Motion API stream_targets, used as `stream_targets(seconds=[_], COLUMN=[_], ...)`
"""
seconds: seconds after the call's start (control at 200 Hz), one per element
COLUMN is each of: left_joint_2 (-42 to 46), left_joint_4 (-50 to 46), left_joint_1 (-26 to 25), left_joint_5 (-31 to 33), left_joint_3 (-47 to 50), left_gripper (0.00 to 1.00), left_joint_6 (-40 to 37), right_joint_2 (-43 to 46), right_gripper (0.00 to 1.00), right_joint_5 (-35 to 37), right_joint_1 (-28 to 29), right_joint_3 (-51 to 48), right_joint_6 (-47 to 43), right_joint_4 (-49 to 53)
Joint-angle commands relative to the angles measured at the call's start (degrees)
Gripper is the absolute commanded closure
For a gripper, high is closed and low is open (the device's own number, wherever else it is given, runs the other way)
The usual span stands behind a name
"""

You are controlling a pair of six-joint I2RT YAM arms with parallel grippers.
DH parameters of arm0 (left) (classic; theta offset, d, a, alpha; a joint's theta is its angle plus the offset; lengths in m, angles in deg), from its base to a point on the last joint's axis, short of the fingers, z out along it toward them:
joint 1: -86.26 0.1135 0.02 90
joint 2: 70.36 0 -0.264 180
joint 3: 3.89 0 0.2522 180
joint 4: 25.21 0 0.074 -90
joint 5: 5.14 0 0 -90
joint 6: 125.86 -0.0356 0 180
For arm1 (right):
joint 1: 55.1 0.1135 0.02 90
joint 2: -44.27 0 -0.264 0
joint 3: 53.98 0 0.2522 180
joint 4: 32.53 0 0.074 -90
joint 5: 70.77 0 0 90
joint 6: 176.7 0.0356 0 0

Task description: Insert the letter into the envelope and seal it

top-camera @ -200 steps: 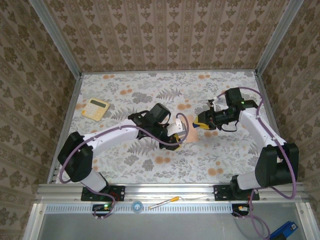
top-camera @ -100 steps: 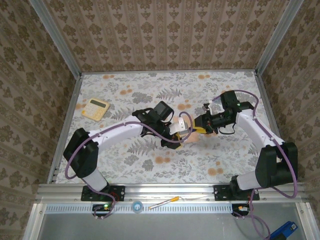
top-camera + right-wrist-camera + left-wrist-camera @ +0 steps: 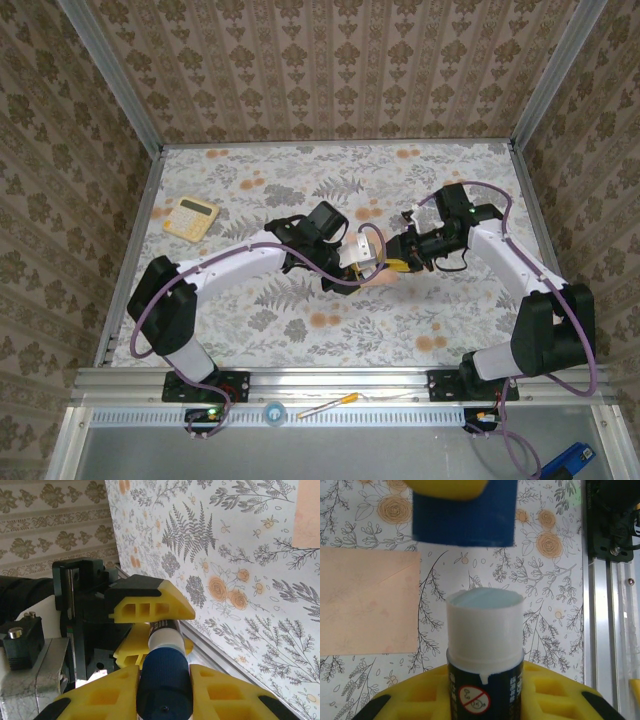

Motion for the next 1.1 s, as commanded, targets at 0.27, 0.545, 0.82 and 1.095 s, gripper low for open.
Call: stream_targets(seconds=[0.27,0.545,0.82,1.095], left_joint_2=[-1.1,-1.5,-1.5,-1.5], left_joint_4=[0.0,0.0,0.4,0.7], left_joint_1=[-0.4,-0.4,-0.3,-0.4], left_joint_5=[0.4,0.3,0.1,-0.2], left_joint_3=[-2.6,-3.1,-3.4,-3.4], left_gripper=[1.00,1.00,1.00,1.00], left_joint_6=[-0.8,-0.6,-0.2,0.2], right_joint_2=[-1.3,-1.6,-2.3,-2.6], right_gripper=[0.74,0.74,0.74,0.74], right_joint_5=[-1.7,-1.7,-1.4,-1.8], right_joint_1=[1.6,2.1,2.7,3.6], right_joint_3=[-0.2,-0.2,-0.4,-0.8], right_joint_6=[-0.2,0.8,1.6,3.4], right_joint_4=[0.8,-0.7,-2.0,-4.2])
